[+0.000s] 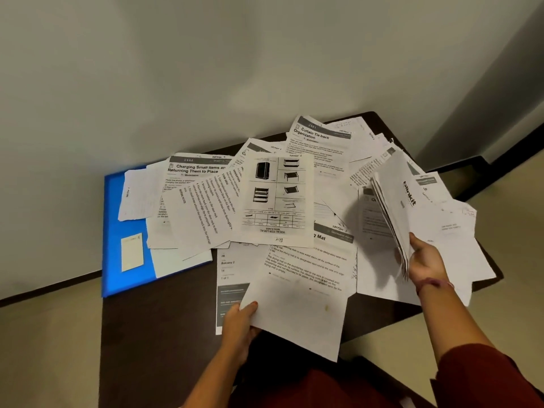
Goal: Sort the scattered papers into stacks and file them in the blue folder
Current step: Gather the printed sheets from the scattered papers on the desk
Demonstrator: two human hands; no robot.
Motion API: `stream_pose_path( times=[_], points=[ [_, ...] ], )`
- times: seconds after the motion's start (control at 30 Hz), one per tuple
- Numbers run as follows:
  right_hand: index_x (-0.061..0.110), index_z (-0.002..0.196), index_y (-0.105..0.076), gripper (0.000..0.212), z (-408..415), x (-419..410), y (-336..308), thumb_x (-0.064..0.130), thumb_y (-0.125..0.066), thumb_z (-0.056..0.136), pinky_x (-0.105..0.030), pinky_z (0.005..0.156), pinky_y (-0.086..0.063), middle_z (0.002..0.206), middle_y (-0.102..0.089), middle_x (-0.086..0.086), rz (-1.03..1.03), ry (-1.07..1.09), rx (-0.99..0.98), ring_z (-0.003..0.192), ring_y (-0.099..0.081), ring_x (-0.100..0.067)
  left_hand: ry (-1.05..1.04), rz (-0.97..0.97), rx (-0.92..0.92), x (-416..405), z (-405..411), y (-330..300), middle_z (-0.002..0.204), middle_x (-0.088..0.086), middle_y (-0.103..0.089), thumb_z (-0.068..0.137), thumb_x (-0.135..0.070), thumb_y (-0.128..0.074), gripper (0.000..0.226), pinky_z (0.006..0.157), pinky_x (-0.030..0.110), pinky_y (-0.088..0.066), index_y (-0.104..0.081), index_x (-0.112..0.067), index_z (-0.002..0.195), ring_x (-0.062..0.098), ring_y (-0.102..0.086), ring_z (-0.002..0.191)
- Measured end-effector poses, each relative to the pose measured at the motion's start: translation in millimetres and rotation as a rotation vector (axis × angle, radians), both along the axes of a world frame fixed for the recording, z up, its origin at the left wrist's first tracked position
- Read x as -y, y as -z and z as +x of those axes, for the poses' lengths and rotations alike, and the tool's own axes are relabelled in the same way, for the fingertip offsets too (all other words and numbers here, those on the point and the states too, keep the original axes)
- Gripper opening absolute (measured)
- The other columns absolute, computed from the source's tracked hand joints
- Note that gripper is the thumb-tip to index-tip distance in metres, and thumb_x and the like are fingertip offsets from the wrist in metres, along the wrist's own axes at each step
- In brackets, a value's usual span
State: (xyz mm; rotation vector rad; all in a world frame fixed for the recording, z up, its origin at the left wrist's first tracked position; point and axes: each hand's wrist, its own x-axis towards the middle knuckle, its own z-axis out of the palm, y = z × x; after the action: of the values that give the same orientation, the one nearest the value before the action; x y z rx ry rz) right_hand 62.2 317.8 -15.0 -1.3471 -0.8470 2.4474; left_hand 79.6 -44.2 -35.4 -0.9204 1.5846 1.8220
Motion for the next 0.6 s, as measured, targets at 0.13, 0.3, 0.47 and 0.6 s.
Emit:
stream_pose_path(
  times=[0.13, 0.3, 0.47, 0.6],
  points=[
    [0.013, 0.095, -0.059, 0.014, 2, 1, 0, 0.014, -0.045, 0.099, -0.021, 0.043, -0.051, 0.064, -0.071, 0.003, 0.018, 0.012, 0.031, 0.053, -0.067, -0.009, 0.028, 0.017, 0.0, 3, -1, -4, 0.109, 0.015, -0.064, 0.094, -0.005, -0.051, 0.013, 0.079, 0.042, -0.056, -0.056, -0.012, 0.104, 0.032, -0.062, 0.101],
    [0.007, 0.095, -0.059, 0.014, 6, 3, 4, 0.011, -0.046, 0.098, -0.02, 0.042, -0.049, 0.062, -0.071, -0.001, -0.041, 0.051, 0.006, 0.05, -0.067, -0.011, 0.037, 0.018, -0.003, 3, 0, -10, 0.107, 0.013, -0.065, 0.094, -0.004, -0.052, 0.013, 0.078, 0.042, -0.056, -0.058, -0.014, 0.1, 0.03, -0.062, 0.1],
    [0.006, 0.091, -0.058, 0.013, 10, 3, 5, 0.008, -0.046, 0.097, -0.019, 0.038, -0.046, 0.056, -0.066, -0.001, -0.105, 0.099, -0.01, 0.043, -0.061, -0.009, 0.061, 0.042, 0.015, 0, 2, -19, 0.105, 0.014, -0.065, 0.096, -0.005, -0.051, 0.012, 0.077, 0.043, -0.057, -0.056, -0.016, 0.098, 0.029, -0.063, 0.097],
    [0.008, 0.091, -0.057, 0.015, 14, 6, 4, 0.008, -0.045, 0.098, -0.018, 0.039, -0.046, 0.055, -0.066, 0.001, -0.069, 0.079, 0.007, 0.042, -0.061, -0.007, 0.069, 0.122, 0.063, -5, 1, -27, 0.107, 0.017, -0.065, 0.097, -0.004, -0.047, 0.013, 0.061, 0.035, -0.06, -0.055, -0.009, 0.107, 0.032, -0.064, 0.097]
  ],
)
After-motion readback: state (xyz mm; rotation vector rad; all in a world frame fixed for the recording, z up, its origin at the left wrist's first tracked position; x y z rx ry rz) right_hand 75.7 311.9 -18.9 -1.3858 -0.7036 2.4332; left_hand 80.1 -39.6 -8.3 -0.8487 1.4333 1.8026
